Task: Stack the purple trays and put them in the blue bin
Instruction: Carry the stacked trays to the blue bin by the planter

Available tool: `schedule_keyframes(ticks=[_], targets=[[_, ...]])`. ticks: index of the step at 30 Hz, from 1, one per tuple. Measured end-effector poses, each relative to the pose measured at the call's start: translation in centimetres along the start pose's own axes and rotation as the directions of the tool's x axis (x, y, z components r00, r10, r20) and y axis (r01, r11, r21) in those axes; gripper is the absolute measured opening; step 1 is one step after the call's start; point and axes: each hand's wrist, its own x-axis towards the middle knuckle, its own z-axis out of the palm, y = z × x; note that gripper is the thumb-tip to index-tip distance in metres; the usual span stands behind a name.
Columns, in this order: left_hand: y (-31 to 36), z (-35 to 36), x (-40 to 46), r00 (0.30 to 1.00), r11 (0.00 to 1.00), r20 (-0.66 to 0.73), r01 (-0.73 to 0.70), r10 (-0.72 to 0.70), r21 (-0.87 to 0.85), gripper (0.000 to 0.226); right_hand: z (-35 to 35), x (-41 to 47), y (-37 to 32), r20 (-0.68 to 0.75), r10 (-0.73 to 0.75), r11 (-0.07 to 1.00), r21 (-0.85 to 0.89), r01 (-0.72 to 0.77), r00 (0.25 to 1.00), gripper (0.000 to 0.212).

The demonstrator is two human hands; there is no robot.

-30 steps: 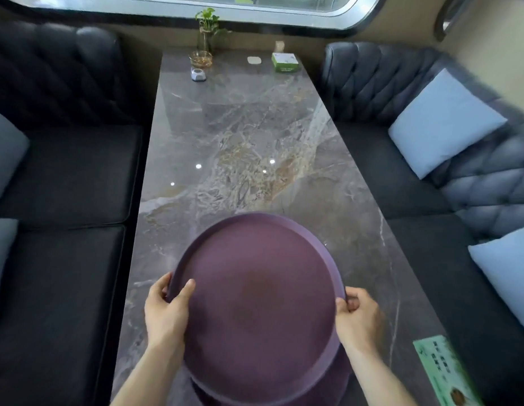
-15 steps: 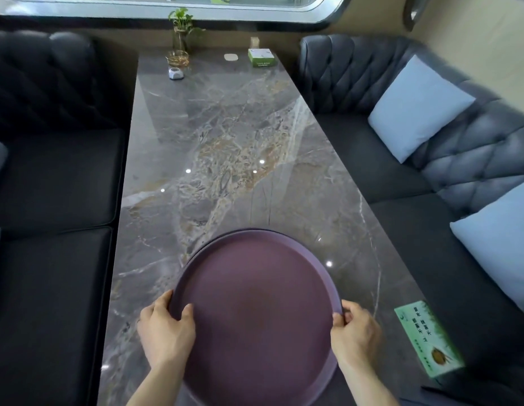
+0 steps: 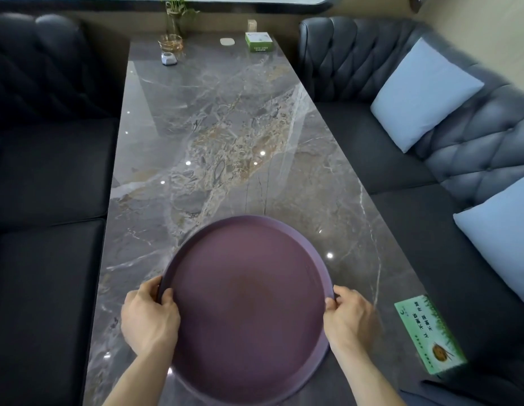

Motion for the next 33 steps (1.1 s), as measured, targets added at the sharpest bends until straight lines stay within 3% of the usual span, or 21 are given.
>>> schedule_keyframes(ticks=[25,33], targets=[[-0.6,-1.2,0.6,0.982,0.964,0.036,-0.189,0.186,0.185,0.017,0.2,0.2,0.3,0.030,-0.047,0.999,0.022,0.046,0.998,0.024],[-1.2,-1.0,0.4,0.982,0.973,0.083,-0.182,0.172,0.141,0.023,0.1,0.2,0.1,0.026,-0.027,1.000,0.005,0.027,0.999,0.023]])
